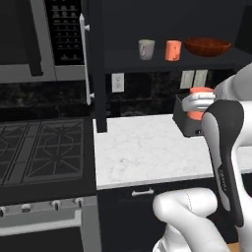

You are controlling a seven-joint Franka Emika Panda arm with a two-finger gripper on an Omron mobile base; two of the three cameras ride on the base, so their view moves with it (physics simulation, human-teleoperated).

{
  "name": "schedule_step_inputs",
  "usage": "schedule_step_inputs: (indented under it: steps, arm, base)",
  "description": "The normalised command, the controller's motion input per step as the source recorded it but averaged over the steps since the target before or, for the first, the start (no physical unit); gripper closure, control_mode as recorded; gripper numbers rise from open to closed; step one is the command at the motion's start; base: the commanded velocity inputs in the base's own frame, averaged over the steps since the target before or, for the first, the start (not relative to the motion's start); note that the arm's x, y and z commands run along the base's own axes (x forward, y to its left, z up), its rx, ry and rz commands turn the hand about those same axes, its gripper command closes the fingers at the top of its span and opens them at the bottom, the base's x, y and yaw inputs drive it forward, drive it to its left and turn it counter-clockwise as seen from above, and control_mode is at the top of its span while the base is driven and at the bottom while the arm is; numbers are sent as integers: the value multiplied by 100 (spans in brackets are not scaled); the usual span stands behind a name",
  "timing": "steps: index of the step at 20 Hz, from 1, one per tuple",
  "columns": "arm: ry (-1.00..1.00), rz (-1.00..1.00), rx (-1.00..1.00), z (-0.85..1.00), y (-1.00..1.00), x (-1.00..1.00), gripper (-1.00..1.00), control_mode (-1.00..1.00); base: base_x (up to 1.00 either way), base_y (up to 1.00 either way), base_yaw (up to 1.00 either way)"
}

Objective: Gather all objects into one cabinet and sort the glasses and bowls to opposite sides.

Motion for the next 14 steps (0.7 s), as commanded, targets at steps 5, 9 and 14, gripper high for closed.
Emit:
schedule_step_inputs:
  steps: [5,9,14]
  arm:
    - [0,0,0,0,0,0,100,100]
    - [0,0,0,0,0,0,100,100]
    - [-19,11,1,18,-2,-5,100,-100]
  base:
    - [6,-21,10]
    - [0,-1,6]
    - [-3,0,2]
